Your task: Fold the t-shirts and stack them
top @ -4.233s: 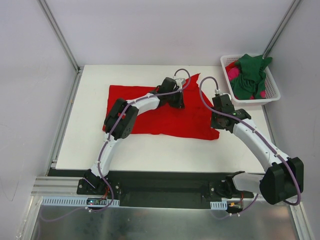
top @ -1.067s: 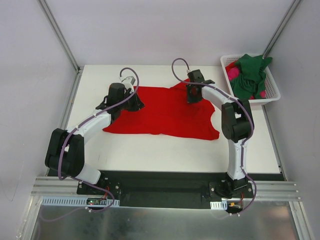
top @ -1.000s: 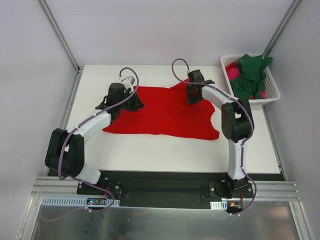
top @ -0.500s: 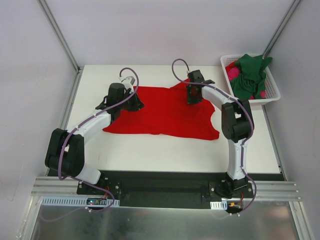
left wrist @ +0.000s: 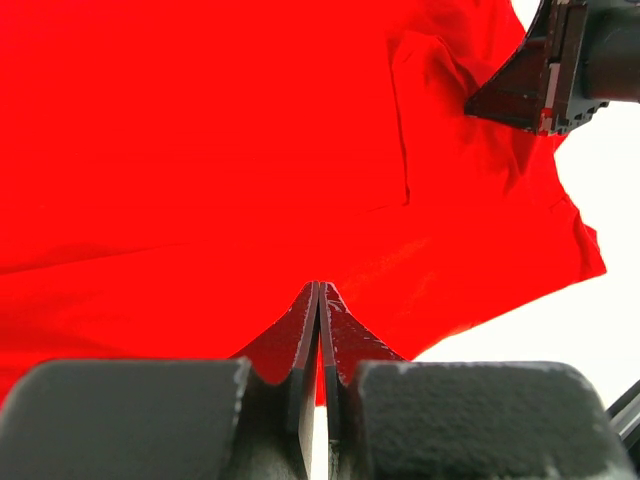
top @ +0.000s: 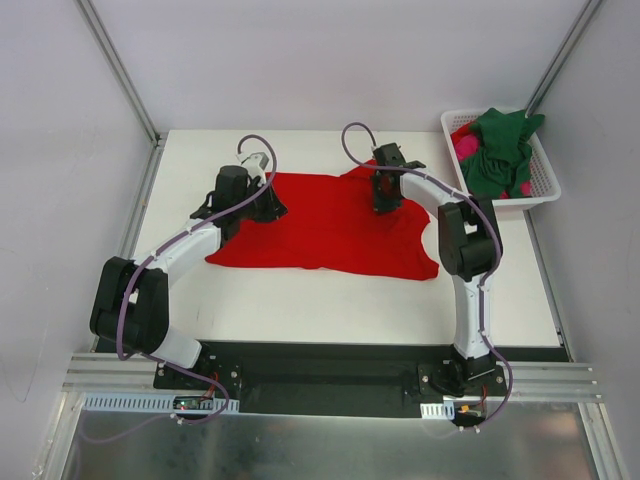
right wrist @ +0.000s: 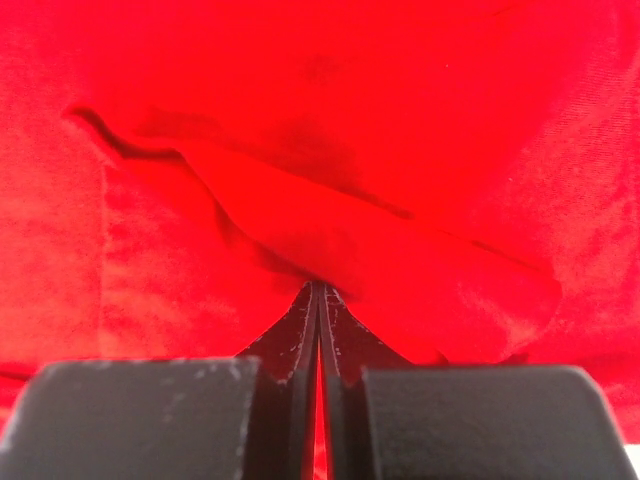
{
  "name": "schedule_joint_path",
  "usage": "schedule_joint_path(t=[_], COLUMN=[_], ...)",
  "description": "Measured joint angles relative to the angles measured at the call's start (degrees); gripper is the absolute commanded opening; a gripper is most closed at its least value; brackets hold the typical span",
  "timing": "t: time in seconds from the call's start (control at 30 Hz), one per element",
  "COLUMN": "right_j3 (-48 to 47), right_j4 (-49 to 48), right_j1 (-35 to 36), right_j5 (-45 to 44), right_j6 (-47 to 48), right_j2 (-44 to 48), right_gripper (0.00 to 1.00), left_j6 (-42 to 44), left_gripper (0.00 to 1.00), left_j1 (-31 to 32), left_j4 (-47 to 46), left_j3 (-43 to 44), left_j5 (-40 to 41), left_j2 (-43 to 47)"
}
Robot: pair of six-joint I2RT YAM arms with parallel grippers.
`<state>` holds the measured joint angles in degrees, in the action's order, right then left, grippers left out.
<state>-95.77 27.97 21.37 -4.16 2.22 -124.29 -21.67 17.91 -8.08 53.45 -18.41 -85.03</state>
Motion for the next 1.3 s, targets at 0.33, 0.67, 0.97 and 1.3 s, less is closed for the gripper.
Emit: schedule_joint_path(t=[0.33, 0.67, 0.97, 1.3], right_j3=[-1.86, -3.34, -5.33, -10.45], right_j4=[1.6, 2.51, 3.04, 4.55], right_j1=[0.0, 0.0, 0.02, 0.33], right_j5=[-2.47, -7.58, -13.4, -18.73], right_j6=[0.48, 2.47, 5.05, 7.02], right_j2=[-1.05, -1.11, -3.26, -5.7], right_gripper=[0.01, 0.01, 0.01, 0.01], left_j6=[0.0, 0.0, 0.04, 0.11], left_gripper=[0.0, 0.0, 0.0, 0.0], left_j1=[-0.42, -0.68, -0.79, -1.16], left_j4=[0.0, 0.0, 0.0, 0.0], left_j3=[-0.02, -0.02, -0.02, -0.02], left_j5=[0.02, 0.0, 0.0, 0.02], left_j2=[0.0, 0.0, 0.0, 0.0])
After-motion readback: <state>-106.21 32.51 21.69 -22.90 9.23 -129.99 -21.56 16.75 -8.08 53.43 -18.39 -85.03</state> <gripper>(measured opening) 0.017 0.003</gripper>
